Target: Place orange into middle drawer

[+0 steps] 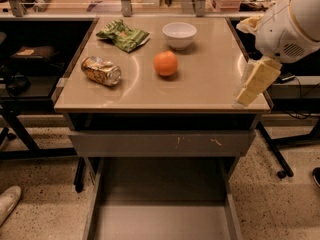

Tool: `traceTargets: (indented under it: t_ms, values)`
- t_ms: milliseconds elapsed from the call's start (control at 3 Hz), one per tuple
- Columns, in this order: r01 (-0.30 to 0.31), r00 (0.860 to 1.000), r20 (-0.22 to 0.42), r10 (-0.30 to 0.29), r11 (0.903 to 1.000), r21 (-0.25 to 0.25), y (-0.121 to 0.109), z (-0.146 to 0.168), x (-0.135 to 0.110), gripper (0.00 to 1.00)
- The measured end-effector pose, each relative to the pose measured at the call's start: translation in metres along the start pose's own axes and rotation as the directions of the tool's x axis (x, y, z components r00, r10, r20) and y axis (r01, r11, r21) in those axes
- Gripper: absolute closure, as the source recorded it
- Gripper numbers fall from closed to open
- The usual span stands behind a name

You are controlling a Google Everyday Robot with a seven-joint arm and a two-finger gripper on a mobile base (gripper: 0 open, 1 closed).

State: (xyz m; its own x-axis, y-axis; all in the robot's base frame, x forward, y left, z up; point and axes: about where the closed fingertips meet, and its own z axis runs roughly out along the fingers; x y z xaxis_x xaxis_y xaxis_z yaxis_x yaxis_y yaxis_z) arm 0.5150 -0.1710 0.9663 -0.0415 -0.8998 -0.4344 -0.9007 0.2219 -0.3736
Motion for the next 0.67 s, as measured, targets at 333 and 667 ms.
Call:
traceTargets:
  t_ms: [333, 667]
  values:
    - [-0.035, 0.99, 0.14, 0.031, 0.999, 0.028, -0.026, 0.03, -0.003, 0.0]
    - [-0.113, 0.966, 0.236, 0.107, 0.9935, 0.012, -0.047, 0.061, 0.008, 0.0]
